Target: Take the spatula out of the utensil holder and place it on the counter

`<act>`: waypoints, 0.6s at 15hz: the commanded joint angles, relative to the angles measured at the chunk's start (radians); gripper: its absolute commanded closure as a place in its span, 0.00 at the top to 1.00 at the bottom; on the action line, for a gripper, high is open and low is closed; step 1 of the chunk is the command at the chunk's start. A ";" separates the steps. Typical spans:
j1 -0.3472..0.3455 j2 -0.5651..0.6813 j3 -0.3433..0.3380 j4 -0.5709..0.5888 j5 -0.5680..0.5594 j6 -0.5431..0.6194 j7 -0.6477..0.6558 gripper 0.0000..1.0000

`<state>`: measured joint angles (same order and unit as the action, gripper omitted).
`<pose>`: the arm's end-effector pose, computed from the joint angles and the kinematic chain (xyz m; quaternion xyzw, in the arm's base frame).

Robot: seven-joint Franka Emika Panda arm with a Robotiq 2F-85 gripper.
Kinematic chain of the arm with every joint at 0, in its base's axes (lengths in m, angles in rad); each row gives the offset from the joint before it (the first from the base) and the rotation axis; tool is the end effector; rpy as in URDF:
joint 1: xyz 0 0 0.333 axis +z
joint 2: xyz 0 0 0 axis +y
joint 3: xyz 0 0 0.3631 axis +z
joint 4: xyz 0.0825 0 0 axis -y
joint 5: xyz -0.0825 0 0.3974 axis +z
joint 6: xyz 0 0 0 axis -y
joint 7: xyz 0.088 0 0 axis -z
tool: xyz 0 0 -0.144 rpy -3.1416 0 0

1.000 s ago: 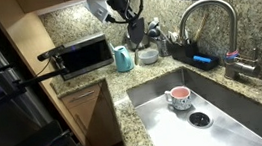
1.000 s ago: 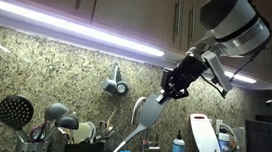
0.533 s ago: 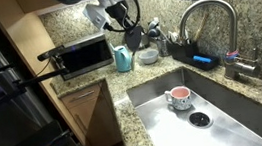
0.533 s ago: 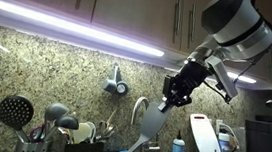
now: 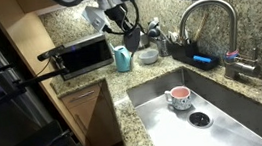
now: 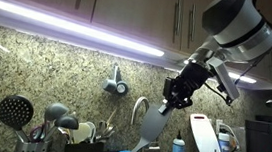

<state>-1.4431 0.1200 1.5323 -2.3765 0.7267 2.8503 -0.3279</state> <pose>0.5543 0.0167 0.3649 -0.9436 0.1274 -0.2248 0.2072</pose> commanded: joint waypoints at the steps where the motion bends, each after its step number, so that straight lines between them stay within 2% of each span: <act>1: 0.000 0.000 0.000 0.000 0.000 0.000 0.000 0.01; 9: 0.100 0.019 -0.046 -0.076 -0.032 0.060 -0.012 0.01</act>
<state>-1.3927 0.1226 1.5146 -2.4279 0.7125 2.8684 -0.3317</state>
